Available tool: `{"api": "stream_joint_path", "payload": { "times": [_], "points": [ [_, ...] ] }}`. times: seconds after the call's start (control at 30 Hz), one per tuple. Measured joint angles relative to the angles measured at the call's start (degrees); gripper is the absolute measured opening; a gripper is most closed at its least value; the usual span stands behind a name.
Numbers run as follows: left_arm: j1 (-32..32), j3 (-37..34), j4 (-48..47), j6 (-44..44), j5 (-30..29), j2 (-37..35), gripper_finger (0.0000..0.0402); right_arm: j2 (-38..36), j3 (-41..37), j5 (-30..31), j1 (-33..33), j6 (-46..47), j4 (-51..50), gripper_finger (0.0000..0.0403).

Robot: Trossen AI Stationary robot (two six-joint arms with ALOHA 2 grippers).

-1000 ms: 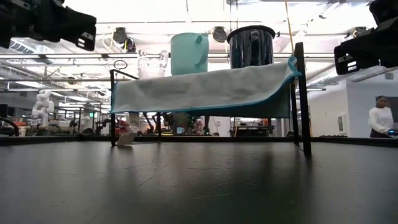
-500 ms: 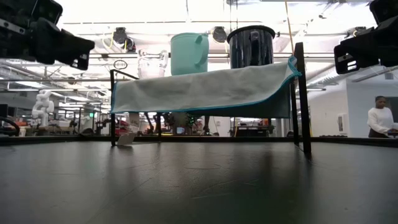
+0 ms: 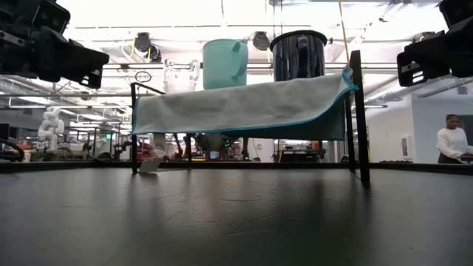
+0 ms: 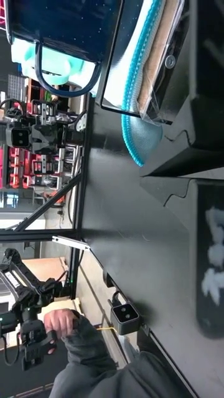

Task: Stack small to large cups/mugs on shelf
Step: Return to Home Position

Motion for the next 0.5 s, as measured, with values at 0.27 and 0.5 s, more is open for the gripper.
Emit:
{"api": "stream_joint_path", "payload": {
  "times": [0.27,0.5],
  "points": [
    [-2.2,0.0,0.6,2.7,-7.6,-0.2,0.0000,-0.1,0.0,4.7,0.0,-3.7,3.5,0.0000],
    [-1.3,0.0,-0.1,6.0,-8.5,-0.7,0.0000,-0.1,0.0,9.4,-1.3,-6.8,5.4,0.0000]
  ]
}}
